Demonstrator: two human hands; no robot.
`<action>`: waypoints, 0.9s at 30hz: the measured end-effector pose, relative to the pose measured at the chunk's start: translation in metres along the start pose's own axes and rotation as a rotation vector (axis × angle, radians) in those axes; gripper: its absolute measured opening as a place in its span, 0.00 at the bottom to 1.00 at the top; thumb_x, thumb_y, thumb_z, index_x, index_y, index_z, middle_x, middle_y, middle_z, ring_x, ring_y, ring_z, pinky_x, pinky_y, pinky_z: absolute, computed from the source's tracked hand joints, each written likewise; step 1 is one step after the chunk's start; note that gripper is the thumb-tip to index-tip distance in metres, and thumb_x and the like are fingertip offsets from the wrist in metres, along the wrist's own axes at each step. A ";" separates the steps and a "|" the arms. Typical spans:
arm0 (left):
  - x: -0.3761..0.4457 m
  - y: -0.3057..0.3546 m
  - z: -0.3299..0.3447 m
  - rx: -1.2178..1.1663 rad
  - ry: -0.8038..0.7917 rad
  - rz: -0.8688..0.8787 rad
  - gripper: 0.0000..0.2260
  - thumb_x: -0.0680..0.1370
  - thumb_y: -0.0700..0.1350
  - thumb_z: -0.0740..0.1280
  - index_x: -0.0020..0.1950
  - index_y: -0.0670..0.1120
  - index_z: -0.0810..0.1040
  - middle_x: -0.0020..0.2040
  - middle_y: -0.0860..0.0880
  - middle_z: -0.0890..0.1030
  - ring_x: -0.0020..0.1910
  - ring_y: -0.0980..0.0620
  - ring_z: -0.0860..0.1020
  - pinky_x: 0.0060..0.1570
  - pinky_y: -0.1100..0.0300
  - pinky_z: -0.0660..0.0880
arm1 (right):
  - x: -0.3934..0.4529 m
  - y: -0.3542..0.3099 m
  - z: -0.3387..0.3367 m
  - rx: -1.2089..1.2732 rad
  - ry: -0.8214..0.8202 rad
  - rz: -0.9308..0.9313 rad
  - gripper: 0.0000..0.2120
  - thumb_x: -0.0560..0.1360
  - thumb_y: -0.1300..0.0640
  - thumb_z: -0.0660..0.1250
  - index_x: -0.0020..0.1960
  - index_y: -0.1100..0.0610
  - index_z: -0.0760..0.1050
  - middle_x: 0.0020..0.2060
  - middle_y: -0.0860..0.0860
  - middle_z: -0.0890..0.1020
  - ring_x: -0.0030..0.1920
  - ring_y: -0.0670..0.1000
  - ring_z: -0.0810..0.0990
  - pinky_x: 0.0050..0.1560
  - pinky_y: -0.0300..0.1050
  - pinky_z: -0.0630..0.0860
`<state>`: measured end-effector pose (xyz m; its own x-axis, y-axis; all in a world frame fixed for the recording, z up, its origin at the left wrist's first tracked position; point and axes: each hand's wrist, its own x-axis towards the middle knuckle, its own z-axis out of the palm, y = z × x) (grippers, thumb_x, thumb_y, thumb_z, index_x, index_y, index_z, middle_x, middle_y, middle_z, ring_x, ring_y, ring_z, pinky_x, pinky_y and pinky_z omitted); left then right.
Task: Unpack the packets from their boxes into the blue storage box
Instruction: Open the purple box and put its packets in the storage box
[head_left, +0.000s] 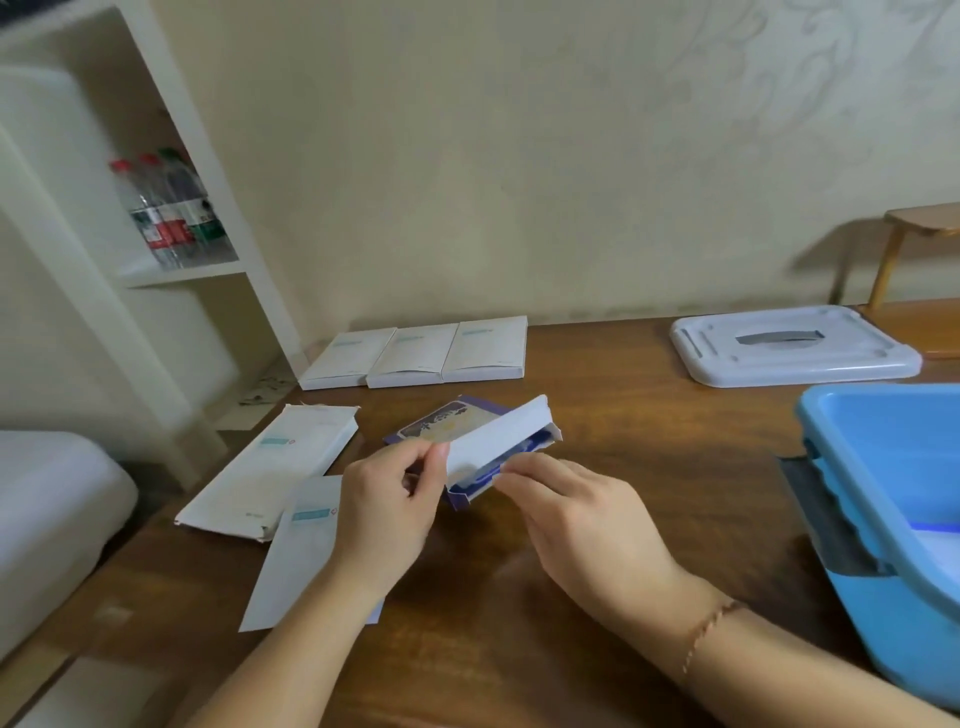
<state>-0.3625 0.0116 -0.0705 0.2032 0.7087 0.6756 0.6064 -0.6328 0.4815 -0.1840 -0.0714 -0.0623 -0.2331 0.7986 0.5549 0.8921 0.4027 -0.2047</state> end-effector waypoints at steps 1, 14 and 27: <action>-0.001 0.000 -0.001 -0.002 0.006 0.016 0.21 0.79 0.61 0.59 0.48 0.46 0.83 0.47 0.47 0.86 0.38 0.66 0.78 0.26 0.75 0.71 | 0.002 0.002 0.002 -0.036 0.008 -0.054 0.16 0.69 0.63 0.74 0.56 0.55 0.82 0.54 0.51 0.84 0.40 0.51 0.84 0.30 0.44 0.80; 0.011 0.002 -0.020 -0.049 0.091 0.095 0.12 0.79 0.57 0.59 0.45 0.53 0.78 0.39 0.49 0.83 0.35 0.58 0.79 0.27 0.75 0.69 | 0.014 0.008 0.013 -0.220 0.104 -0.110 0.20 0.67 0.60 0.74 0.59 0.54 0.79 0.53 0.51 0.83 0.24 0.48 0.73 0.23 0.36 0.58; 0.013 0.000 -0.016 -0.072 0.161 0.101 0.15 0.79 0.56 0.60 0.43 0.49 0.80 0.36 0.63 0.75 0.41 0.67 0.78 0.29 0.74 0.69 | -0.013 -0.003 -0.017 -0.014 0.285 -0.214 0.11 0.79 0.64 0.55 0.54 0.57 0.75 0.49 0.54 0.81 0.31 0.53 0.77 0.23 0.44 0.72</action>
<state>-0.3723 0.0160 -0.0522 0.1306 0.5853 0.8002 0.5314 -0.7227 0.4419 -0.1773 -0.0906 -0.0553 -0.2994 0.5392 0.7872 0.8405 0.5395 -0.0500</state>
